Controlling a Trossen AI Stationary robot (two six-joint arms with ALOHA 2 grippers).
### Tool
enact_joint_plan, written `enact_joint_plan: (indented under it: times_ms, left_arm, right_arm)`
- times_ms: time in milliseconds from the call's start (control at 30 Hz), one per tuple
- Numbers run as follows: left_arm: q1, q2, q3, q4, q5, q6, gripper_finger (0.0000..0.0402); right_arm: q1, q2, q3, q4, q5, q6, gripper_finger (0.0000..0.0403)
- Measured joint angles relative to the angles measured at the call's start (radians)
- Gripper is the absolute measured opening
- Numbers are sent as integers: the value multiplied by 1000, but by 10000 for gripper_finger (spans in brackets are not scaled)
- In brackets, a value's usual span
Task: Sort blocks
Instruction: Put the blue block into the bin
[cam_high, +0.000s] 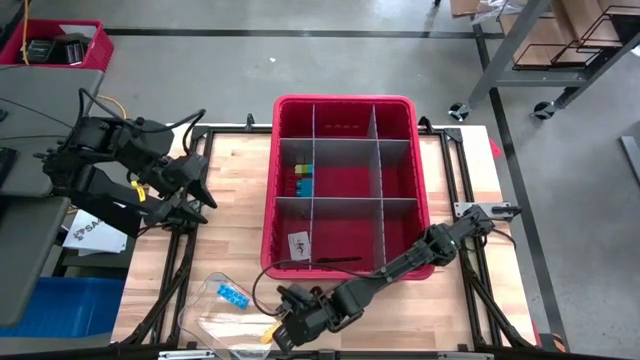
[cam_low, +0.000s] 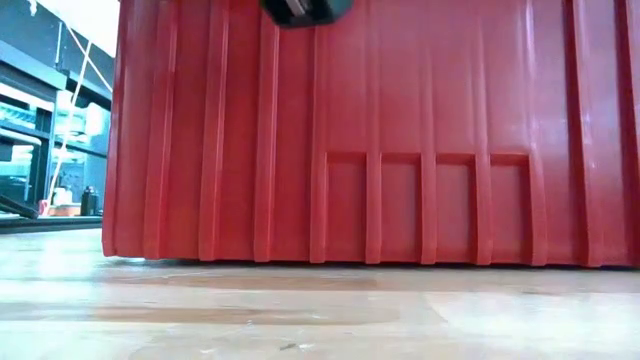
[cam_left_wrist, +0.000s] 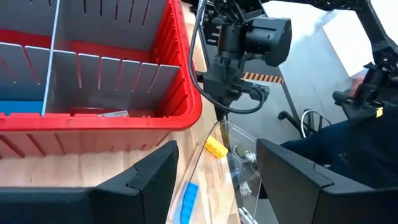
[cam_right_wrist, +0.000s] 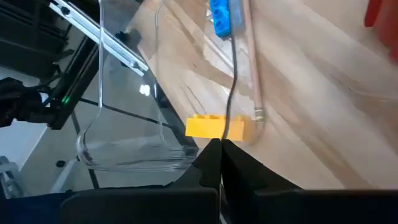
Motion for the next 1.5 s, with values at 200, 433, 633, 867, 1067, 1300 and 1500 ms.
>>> enact_joint_plan:
  times_ms: [200, 433, 633, 867, 1067, 1300, 1500]
  left_arm:
    - [0, 0, 0, 0, -1, -9, 211]
    - [-33, 14, 3, 37, 189, -156, 207]
    - [-159, 21, 29, 413, 322, -373, 157]
    - [-399, 105, 18, 467, 197, -329, 18]
    - [-654, 233, -5, 310, -26, -262, 2]
    - [-843, 427, -6, 191, -176, -262, 1]
    - [-912, 526, -6, 246, -167, -353, 0]
  right_arm:
    - [-8, 0, 0, -4, 18, -27, 0]
    - [-15, -22, 31, -35, 25, -86, 0]
    - [-13, -96, 24, -124, 78, -99, 0]
    - [6, -144, 24, -337, 177, -51, 0]
    - [34, -215, 24, -440, 242, -25, 0]
    - [41, -298, 29, -437, 247, -86, 0]
    - [41, -274, 26, -397, 181, -125, 0]
